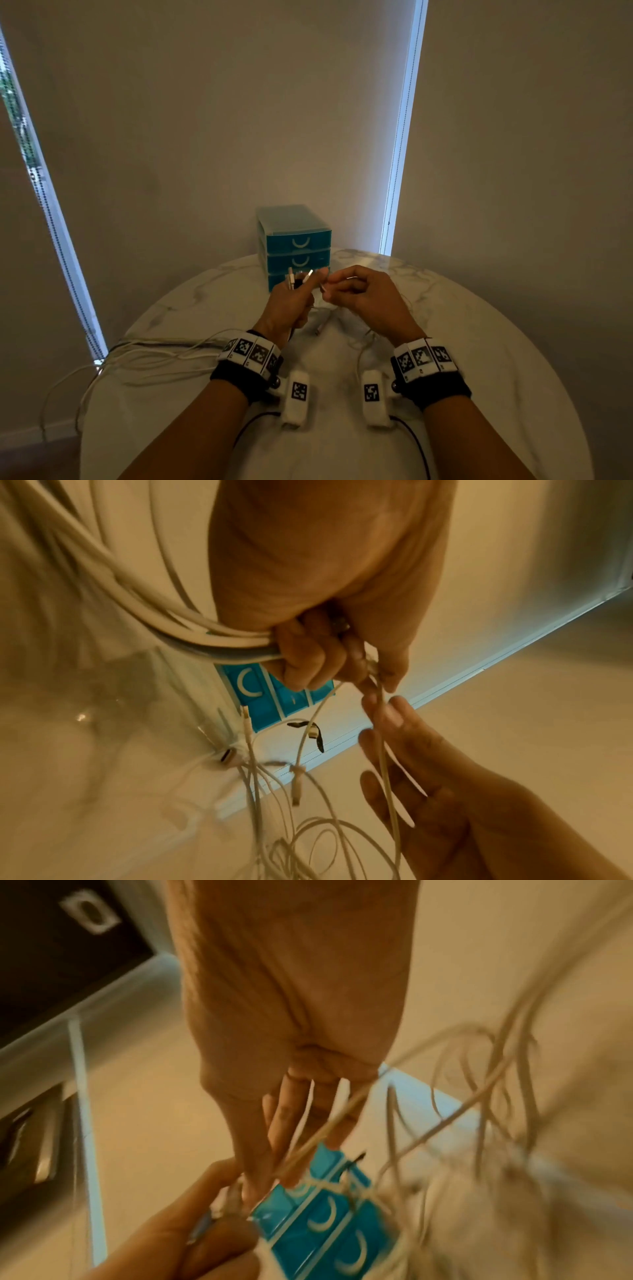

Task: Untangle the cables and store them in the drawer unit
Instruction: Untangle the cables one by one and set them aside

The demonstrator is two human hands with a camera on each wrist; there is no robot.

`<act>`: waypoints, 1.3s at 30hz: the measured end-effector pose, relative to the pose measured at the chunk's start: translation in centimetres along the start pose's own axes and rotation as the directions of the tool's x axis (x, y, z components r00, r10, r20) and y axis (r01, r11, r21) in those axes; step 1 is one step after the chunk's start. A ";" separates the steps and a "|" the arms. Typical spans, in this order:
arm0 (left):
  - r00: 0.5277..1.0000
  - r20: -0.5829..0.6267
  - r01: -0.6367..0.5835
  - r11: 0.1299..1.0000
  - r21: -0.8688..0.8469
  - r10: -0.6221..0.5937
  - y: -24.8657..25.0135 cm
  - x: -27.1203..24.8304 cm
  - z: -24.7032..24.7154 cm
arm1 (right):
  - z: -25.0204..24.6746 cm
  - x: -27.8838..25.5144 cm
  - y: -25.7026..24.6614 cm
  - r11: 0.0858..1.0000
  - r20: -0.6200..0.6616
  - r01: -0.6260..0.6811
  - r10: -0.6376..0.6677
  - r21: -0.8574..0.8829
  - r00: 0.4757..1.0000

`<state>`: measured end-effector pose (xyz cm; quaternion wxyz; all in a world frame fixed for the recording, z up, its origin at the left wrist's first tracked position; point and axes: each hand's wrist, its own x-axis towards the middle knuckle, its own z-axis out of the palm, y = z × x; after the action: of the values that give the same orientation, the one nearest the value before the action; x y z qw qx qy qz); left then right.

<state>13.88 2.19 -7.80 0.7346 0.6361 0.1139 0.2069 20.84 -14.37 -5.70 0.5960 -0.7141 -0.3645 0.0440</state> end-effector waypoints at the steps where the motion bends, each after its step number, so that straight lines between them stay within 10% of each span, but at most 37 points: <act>1: 0.998 -0.046 -0.038 0.999 -0.030 0.036 0.1 0.1 -0.2 | -0.6 0.0 -0.1 0.996 0.043 -0.008 0.011 -0.086 0.999; 7: 0.958 -0.259 -0.203 0.933 -0.298 0.125 1.0 0.9 -2.4 | -4.5 0.1 2.3 0.850 -0.121 -0.129 0.077 -0.511 0.990; 15: 0.954 -0.281 -0.189 0.937 -0.294 0.104 0.7 1.0 -2.7 | -5.2 -0.3 2.9 0.983 -0.333 -0.055 -0.006 -0.173 0.943; 21: 0.972 -0.081 -0.224 0.973 -0.054 0.219 0.9 0.2 -1.9 | -4.0 -0.7 1.0 0.996 -0.228 -0.033 0.050 0.080 0.972; 27: 0.947 0.203 -0.295 0.922 0.251 0.248 1.8 -1.3 -0.4 | -1.9 0.5 -0.4 0.890 -0.041 -0.326 0.357 0.320 0.933; 32: 0.947 0.254 -0.286 0.877 0.387 0.197 1.4 -0.9 -1.0 | -2.7 -0.1 0.2 0.883 -0.168 -0.073 0.168 0.463 0.971; 39: 0.972 0.157 -0.215 0.932 0.291 0.175 1.0 -0.2 -0.9 | -2.7 -0.8 -0.3 0.716 0.079 -0.126 0.098 0.687 0.992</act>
<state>13.13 3.00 -6.98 0.6086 0.7624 0.0333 0.2173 21.47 -17.07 -4.99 0.8082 -0.4608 -0.2890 0.2256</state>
